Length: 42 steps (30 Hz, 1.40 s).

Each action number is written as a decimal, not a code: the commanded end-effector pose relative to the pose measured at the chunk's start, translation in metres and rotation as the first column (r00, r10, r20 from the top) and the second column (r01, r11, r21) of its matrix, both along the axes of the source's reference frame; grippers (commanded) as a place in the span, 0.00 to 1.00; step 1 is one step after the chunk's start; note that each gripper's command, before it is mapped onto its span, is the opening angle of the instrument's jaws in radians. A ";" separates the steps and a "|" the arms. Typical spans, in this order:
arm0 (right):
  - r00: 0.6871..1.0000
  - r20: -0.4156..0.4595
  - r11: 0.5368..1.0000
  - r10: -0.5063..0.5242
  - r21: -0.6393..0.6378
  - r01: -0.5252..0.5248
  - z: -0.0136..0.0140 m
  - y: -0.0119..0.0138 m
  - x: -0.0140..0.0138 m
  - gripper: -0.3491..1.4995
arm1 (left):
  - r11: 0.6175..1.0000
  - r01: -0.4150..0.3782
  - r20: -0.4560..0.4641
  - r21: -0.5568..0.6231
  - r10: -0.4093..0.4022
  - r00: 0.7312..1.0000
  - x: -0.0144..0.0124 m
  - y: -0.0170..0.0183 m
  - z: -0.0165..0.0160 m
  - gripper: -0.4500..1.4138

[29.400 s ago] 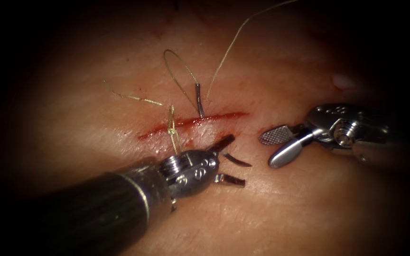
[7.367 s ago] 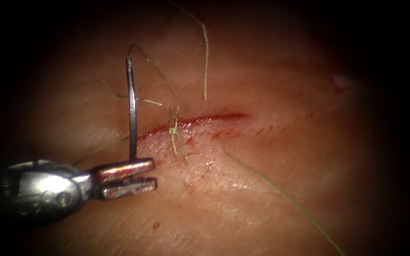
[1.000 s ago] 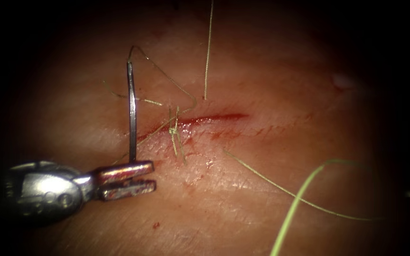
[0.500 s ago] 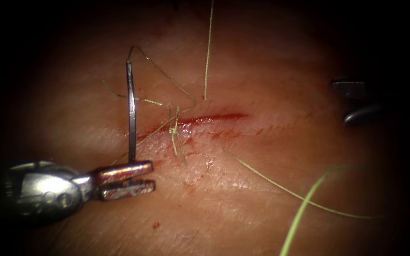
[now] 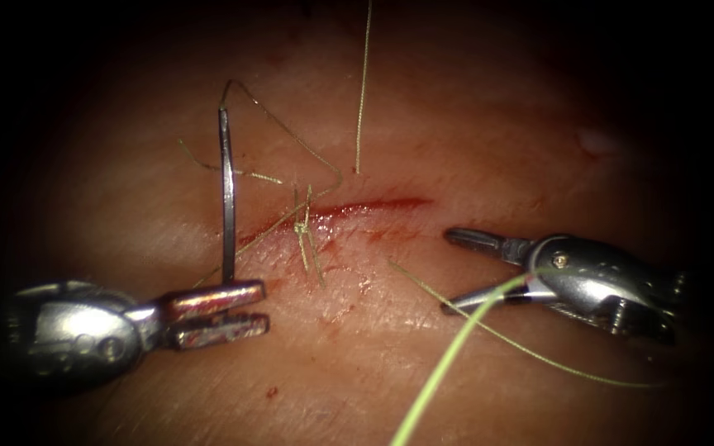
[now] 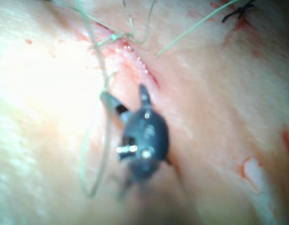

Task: Wound Closure

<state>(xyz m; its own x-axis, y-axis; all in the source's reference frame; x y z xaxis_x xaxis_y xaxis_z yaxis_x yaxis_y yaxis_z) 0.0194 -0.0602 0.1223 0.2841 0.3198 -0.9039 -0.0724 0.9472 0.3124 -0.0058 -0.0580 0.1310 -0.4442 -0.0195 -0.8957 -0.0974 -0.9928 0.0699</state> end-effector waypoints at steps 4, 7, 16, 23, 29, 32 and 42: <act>1.000 0.011 0.999 0.017 -0.038 -0.017 0.0006 0.0000 0.0023 0.88 | 1.000 0.000 -0.003 -0.001 0.000 1.000 -0.0003 0.0002 0.0007 0.00; 0.999 0.015 0.998 0.036 -0.044 -0.035 0.0002 0.0003 0.0024 0.88 | 1.000 0.000 -0.003 -0.001 0.000 1.000 -0.0003 0.0002 0.0007 0.00; 0.999 -0.004 0.998 0.036 -0.043 -0.036 0.0000 0.0000 0.0043 0.85 | 1.000 -0.001 -0.006 0.000 0.001 1.000 -0.0003 0.0003 0.0008 0.00; 0.995 -0.069 0.997 -0.078 -0.024 0.076 0.0001 -0.0014 0.0050 0.15 | 1.000 -0.001 -0.006 0.000 0.001 1.000 -0.0003 0.0003 0.0008 0.00; 0.997 -0.055 0.998 -0.052 -0.034 0.050 -0.0006 -0.0011 0.0021 0.00 | 1.000 -0.001 -0.010 -0.001 0.001 1.000 -0.0003 0.0003 0.0008 0.00; 0.998 -0.050 0.999 -0.042 -0.033 0.040 -0.0010 -0.0007 0.0010 0.00 | 1.000 -0.001 -0.010 -0.001 0.001 1.000 -0.0003 0.0002 0.0009 0.00; 0.998 -0.048 0.998 -0.049 -0.029 0.047 -0.0023 -0.0018 -0.0010 0.00 | 1.000 0.000 -0.010 -0.001 0.000 1.000 -0.0003 0.0002 0.0009 0.00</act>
<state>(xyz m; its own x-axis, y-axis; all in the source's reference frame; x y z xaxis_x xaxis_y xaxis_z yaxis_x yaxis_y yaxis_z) 0.0178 -0.0620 0.1194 0.2549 0.2827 -0.9247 -0.0134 0.9572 0.2890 -0.0057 -0.0580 0.1312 -0.4542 -0.0193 -0.8907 -0.0967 -0.9928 0.0709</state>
